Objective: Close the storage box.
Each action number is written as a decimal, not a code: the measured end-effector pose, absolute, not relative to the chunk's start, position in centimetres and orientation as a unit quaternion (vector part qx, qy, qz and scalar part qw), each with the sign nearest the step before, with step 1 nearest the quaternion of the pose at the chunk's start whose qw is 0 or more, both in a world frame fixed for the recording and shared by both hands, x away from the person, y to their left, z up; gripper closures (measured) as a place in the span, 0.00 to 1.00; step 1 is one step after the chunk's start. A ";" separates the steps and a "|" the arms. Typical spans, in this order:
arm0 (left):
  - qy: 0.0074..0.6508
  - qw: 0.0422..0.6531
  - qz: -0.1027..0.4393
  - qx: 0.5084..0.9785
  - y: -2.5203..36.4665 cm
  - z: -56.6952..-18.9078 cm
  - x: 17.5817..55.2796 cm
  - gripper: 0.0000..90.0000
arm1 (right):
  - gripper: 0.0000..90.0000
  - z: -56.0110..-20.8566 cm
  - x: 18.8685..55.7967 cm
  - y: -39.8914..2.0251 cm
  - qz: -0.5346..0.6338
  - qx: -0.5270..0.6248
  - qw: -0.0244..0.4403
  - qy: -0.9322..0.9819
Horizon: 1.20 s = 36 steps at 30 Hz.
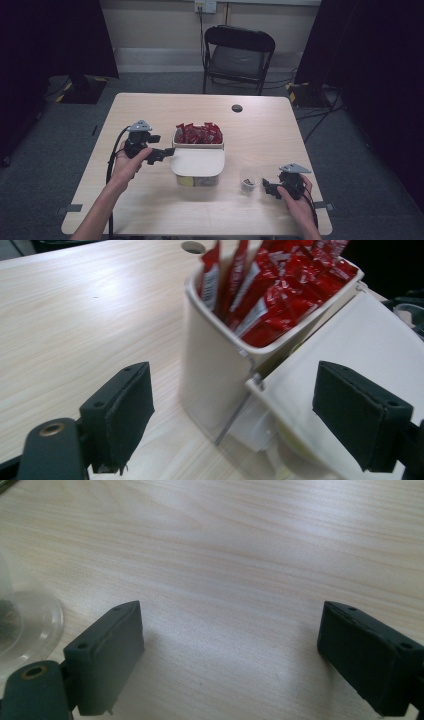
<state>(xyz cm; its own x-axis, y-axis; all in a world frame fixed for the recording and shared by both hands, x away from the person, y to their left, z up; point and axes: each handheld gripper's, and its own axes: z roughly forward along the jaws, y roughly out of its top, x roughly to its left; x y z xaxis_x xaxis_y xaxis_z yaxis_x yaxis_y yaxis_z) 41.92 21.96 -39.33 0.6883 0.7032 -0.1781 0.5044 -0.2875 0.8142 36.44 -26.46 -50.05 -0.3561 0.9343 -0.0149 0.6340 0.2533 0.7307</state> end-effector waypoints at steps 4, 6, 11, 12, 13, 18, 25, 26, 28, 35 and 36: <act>0.396 0.455 0.111 0.790 23.2 -39.5 41.3 0.18 | 0.12 -50.0 36.4 -26.5 0.324 0.518 0.232 0.757; 0.400 0.456 0.121 0.786 23.8 -39.6 40.9 0.18 | 0.12 -50.0 36.4 -26.5 0.324 0.518 0.232 0.757; 0.408 0.450 0.133 0.783 24.8 -40.1 40.0 0.19 | 0.12 -50.0 36.4 -26.5 0.324 0.518 0.232 0.757; 0.408 0.450 0.133 0.783 24.8 -40.1 40.0 0.19 | 0.12 -50.1 36.4 -26.5 0.324 0.518 0.232 0.757; 0.410 0.444 0.134 0.785 25.0 -40.4 39.8 0.19 | 0.12 -50.1 36.4 -26.5 0.324 0.518 0.232 0.757; 0.422 0.422 0.135 0.791 26.2 -41.7 39.2 0.19 | 0.12 -50.0 36.4 -26.5 0.324 0.518 0.232 0.757; 0.439 0.408 0.137 0.789 27.8 -43.0 38.6 0.19 | 0.12 -50.0 36.4 -26.5 0.324 0.518 0.232 0.757; 0.441 0.407 0.137 0.788 28.2 -43.2 38.5 0.19 | 0.12 -50.0 36.4 -26.5 0.324 0.518 0.232 0.757; 0.451 0.402 0.140 0.784 28.8 -43.7 38.2 0.19 | 0.12 -50.1 36.4 -26.5 0.324 0.518 0.232 0.757; 0.459 0.378 0.160 0.788 29.9 -45.6 37.9 0.19 | 0.12 -50.0 36.4 -26.5 0.324 0.518 0.232 0.757; 0.468 0.372 0.150 0.787 30.3 -46.6 38.0 0.19 | 0.12 -50.0 36.4 -26.5 0.324 0.518 0.232 0.757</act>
